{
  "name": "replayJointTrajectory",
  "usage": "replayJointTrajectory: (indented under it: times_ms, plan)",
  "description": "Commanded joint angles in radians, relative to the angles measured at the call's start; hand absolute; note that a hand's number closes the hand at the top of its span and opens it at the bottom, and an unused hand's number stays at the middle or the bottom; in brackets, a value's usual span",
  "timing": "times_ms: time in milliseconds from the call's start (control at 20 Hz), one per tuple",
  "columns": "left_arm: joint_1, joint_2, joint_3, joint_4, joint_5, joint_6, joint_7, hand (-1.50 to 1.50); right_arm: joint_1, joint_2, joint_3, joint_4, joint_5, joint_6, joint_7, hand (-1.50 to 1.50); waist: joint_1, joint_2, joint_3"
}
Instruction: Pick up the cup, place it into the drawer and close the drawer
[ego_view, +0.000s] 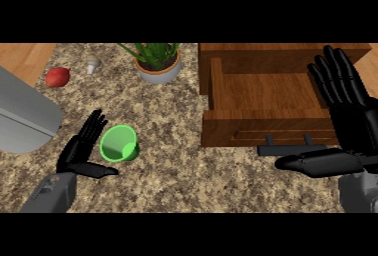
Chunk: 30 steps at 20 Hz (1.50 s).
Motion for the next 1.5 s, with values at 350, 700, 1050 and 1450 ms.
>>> replayJointTrajectory:
  times_ms: [350,700,1050,1450]
  plan:
    - [-0.087,-0.033,0.008,0.248,-0.062,0.048,-0.237,-1.50,-0.061,0.020,0.036,0.047,0.039,-0.018,0.019,-1.50,-0.008,0.008,-0.002]
    - [-0.105,0.007,0.014,0.276,-0.070,0.005,-0.277,-1.50,-0.057,-0.040,-0.045,0.049,-0.043,0.040,0.023,-1.50,-0.015,0.011,-0.003]
    - [-0.135,-0.065,0.012,0.293,-0.079,0.059,-0.286,-1.50,-0.051,-0.034,-0.039,-0.029,-0.049,0.023,0.065,-1.50,-0.030,0.010,-0.004]
    - [-0.166,-0.096,0.006,0.282,-0.063,-0.156,-0.251,1.50,-0.079,-0.043,-0.049,0.050,-0.040,0.031,0.044,-1.50,-0.019,0.011,-0.003]
